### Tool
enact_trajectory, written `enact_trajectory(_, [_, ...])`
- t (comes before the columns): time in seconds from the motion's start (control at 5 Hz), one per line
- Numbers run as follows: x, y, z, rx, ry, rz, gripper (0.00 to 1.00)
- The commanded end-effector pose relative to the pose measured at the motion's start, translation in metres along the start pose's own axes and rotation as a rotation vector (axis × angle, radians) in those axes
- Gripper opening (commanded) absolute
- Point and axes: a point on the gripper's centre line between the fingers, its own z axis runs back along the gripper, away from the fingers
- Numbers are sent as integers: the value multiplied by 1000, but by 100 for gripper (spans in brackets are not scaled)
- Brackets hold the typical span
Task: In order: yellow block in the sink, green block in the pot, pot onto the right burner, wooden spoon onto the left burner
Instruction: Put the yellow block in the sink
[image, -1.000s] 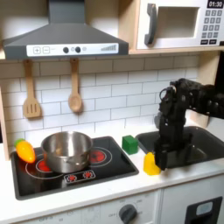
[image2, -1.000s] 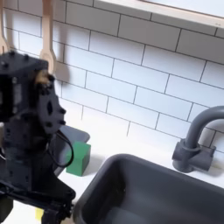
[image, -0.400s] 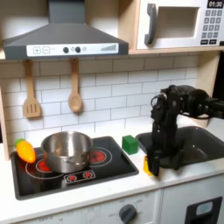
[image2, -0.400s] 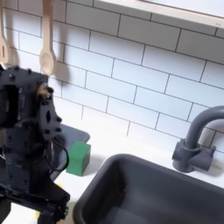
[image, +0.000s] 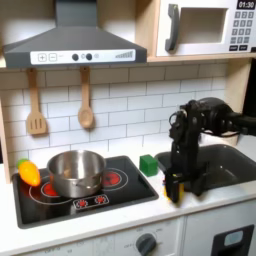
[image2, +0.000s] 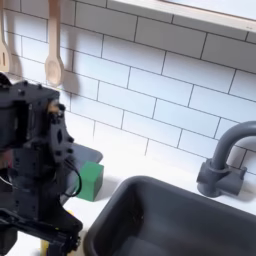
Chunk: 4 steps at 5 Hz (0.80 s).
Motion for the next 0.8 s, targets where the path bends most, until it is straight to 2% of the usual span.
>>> enact_trajectory(0.0, [17,-7,0,-16,-33,-29,100])
enact_trajectory(0.2, [23,-8,-1,-27,-44,-15,100])
enact_trajectory(0.4, [27,-11,-3,-34,-67,-37,100])
enact_trajectory(0.6, [30,-9,-4,-27,-124,-52,100])
